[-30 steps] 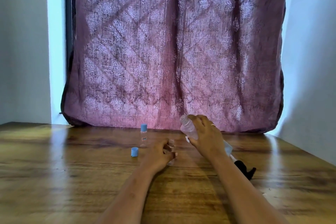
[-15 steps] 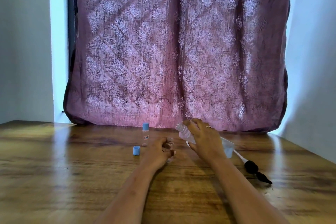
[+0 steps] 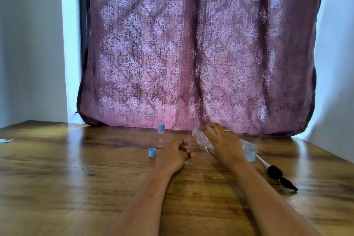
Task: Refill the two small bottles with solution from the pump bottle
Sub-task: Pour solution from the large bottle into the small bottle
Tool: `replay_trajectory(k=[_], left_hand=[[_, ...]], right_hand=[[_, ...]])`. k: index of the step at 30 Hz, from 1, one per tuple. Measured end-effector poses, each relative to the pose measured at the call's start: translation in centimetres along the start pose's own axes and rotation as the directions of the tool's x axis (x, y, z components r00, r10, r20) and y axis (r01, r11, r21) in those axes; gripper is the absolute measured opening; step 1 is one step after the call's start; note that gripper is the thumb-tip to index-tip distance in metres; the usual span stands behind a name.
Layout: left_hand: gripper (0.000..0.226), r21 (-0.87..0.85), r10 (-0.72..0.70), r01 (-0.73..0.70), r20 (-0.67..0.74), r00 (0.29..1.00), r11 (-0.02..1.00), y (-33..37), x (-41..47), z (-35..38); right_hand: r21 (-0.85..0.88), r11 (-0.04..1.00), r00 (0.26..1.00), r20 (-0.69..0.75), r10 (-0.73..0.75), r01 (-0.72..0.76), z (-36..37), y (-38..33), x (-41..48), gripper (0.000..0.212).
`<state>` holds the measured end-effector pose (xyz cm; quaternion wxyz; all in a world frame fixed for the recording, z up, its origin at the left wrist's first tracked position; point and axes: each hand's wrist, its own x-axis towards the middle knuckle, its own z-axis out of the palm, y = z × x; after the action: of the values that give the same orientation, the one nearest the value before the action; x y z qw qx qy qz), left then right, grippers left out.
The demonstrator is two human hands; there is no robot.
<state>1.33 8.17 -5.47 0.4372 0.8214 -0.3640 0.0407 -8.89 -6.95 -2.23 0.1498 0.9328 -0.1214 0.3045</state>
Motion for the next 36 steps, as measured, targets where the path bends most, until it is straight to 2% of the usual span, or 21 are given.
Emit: replay_trajectory(k=[11, 24, 36], left_hand=[[0.045, -0.003, -0.011, 0.011, 0.026, 1.0, 1.0, 0.1, 0.0, -0.1], [0.039, 0.001, 0.025, -0.025, -0.005, 1.0, 1.0, -0.1, 0.0, 0.0], [0.043, 0.012, 0.023, -0.023, -0.02, 1.0, 1.0, 0.0, 0.1, 0.1]], right_hand=[[-0.048, 0.998, 0.999, 0.007, -0.052, 0.052, -0.2, -0.5, 0.0, 0.057], [-0.021, 0.996, 0.996, -0.035, -0.084, 0.083, -1.0, -0.8, -0.2, 0.063], [-0.064, 0.994, 0.99, -0.103, -0.096, 0.09, -1.3, -1.1, -0.2, 0.068]])
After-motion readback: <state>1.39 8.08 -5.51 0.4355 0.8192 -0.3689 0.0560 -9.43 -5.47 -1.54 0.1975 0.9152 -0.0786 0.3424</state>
